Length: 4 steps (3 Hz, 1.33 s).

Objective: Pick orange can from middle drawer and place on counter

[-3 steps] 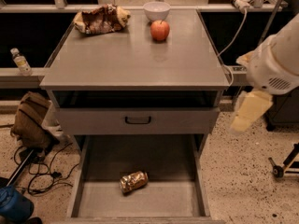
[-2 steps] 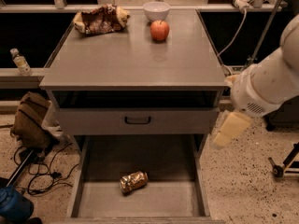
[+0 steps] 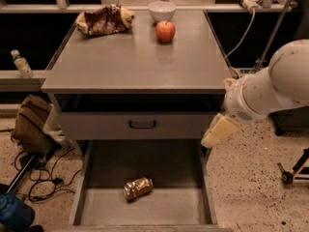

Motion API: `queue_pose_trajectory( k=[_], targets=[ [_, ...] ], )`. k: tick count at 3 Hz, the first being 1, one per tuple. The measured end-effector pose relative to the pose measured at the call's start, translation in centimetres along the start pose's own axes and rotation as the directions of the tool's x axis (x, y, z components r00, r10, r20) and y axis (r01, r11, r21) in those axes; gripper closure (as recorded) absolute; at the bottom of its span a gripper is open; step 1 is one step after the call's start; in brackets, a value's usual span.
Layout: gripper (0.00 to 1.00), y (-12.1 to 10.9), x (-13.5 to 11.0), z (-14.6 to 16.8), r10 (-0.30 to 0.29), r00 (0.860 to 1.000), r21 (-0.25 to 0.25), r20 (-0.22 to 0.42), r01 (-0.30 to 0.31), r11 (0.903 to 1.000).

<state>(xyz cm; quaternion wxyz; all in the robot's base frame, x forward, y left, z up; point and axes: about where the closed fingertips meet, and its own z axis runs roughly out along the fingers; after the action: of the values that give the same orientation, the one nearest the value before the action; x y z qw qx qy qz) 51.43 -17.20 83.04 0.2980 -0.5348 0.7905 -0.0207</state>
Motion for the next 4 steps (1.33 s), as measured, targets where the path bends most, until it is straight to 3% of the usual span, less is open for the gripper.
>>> queue_pose_trajectory(
  k=[1, 2, 3, 4],
  targets=[
    [0.00, 0.0, 0.0, 0.0, 0.000, 1.000, 0.000, 0.000, 0.000, 1.0000],
    [0.00, 2.1, -0.2, 2.8, -0.006, 0.999, -0.038, 0.035, 0.008, 0.9992],
    [0.00, 6.5, -0.6, 9.1, 0.026, 0.991, -0.130, 0.130, -0.009, 0.9915],
    [0.00, 10.6, -0.3, 15.3, 0.084, 0.979, -0.200, 0.186, -0.046, 0.9788]
  ],
)
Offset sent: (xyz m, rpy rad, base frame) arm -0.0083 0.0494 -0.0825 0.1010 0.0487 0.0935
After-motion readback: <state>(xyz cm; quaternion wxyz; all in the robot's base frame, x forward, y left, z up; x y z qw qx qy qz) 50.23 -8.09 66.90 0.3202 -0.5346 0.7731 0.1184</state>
